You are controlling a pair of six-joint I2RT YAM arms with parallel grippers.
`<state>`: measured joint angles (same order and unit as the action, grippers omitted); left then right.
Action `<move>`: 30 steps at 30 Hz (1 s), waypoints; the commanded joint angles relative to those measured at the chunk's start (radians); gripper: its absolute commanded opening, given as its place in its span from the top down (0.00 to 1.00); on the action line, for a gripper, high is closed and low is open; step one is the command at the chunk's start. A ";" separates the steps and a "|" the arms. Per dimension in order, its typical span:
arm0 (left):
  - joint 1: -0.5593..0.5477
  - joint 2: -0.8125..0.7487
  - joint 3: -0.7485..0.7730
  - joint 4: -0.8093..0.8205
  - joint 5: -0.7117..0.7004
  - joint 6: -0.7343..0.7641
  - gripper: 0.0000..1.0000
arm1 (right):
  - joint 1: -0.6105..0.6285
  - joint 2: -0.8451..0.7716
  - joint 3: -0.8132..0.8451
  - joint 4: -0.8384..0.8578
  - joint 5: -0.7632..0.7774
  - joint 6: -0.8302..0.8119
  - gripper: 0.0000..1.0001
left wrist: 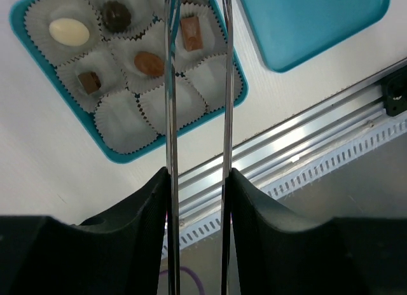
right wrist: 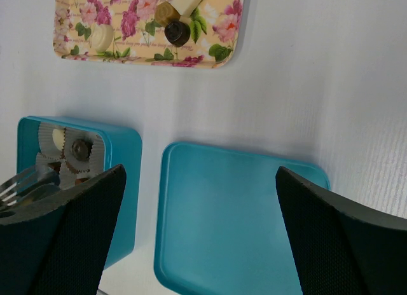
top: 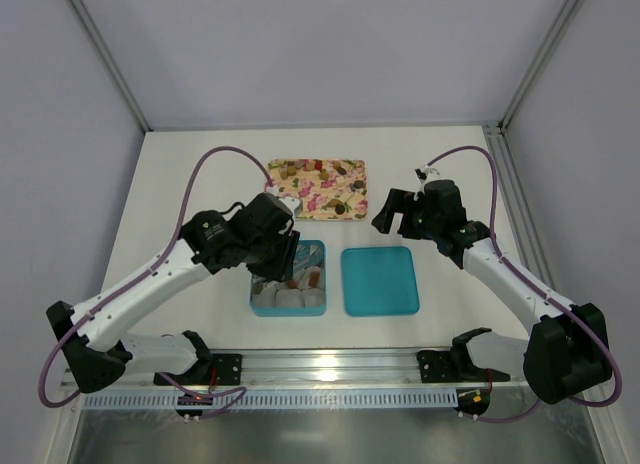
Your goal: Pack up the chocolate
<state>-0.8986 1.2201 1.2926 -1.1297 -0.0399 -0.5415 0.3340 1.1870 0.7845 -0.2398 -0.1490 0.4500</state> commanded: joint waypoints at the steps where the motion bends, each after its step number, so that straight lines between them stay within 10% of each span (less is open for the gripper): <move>1: -0.003 -0.007 0.111 -0.056 -0.057 0.014 0.59 | 0.003 -0.015 -0.001 0.039 0.002 -0.005 0.00; 30: 0.267 0.820 0.858 0.051 -0.155 0.198 0.56 | 0.003 -0.061 0.019 0.004 -0.021 -0.028 0.00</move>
<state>-0.6487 1.9957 2.0792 -1.1194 -0.1974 -0.3737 0.3340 1.1587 0.7845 -0.2428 -0.1650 0.4435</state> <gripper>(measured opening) 0.446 0.996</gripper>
